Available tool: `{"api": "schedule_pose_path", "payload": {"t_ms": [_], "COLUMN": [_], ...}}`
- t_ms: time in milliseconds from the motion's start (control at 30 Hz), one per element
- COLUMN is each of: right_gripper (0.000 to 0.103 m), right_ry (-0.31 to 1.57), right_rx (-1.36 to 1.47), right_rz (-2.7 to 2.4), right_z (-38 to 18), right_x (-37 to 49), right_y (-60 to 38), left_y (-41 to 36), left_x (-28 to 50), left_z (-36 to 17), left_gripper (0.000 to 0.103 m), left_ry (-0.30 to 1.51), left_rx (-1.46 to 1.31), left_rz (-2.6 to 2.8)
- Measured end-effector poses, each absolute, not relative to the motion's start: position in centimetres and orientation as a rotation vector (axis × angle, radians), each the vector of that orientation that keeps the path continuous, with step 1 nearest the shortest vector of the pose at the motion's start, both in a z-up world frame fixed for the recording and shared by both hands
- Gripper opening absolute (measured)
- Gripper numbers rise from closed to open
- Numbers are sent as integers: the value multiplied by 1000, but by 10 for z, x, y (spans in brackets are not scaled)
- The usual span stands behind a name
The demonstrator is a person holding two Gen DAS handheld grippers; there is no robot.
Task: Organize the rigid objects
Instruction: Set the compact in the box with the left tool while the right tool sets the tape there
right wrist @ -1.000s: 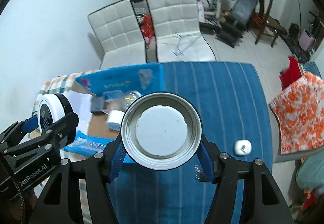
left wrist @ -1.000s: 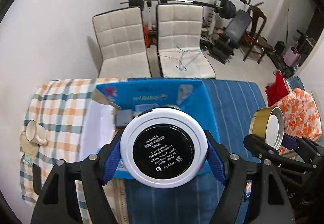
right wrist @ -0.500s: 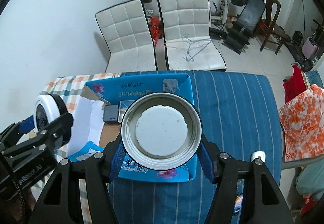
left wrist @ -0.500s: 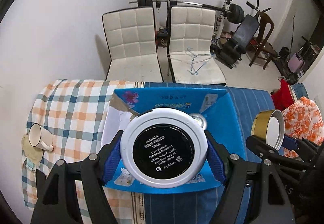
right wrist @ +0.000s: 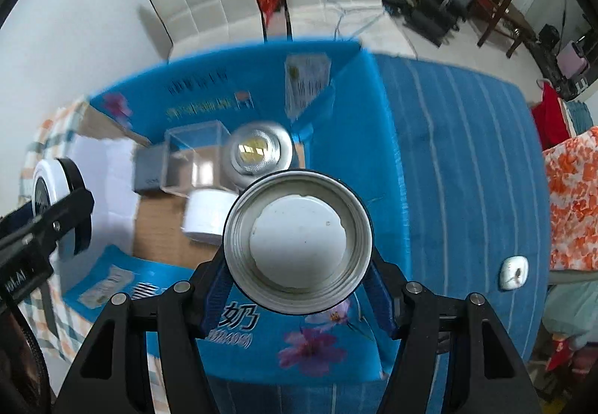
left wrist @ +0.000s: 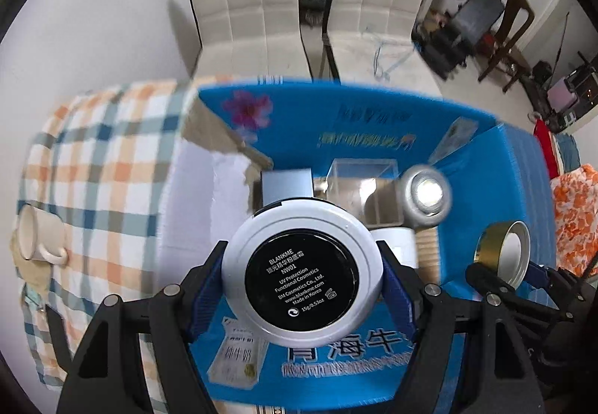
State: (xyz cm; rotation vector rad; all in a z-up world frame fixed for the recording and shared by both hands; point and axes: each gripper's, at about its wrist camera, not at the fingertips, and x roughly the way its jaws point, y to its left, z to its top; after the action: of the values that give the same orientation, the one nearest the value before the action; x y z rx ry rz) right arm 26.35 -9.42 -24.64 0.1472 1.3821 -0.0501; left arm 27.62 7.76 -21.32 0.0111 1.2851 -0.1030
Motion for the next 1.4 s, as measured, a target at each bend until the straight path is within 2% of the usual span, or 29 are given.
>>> {"api": "schedule_pose_path", "payload": {"t_ms": [167,467,1100,1333,1400], "right_gripper": [66,66,67,75,78], "right_ry": [1450,1504,1645,1666,1671], "right_rx": [118,-1,65,50,47], "right_rz": [-51,0,16,4,5], "right_z": [-283,-312,-357,-354,-353], "right_x": [277,294,319,324,324], "right_y": [-90,-64,-69,-66,-66], "left_y": [79,76,88,92,88], "left_x": [290,287,283,292,290], "left_z": [-251,-283,-309,-303,-299], "left_gripper": [73,73,74,74,78], "left_ry": [1385,1485,1621,1652,1651], "left_rx": [8,27,-14,20,19], "left_rz": [-110,-120,-85,-79,-84]}}
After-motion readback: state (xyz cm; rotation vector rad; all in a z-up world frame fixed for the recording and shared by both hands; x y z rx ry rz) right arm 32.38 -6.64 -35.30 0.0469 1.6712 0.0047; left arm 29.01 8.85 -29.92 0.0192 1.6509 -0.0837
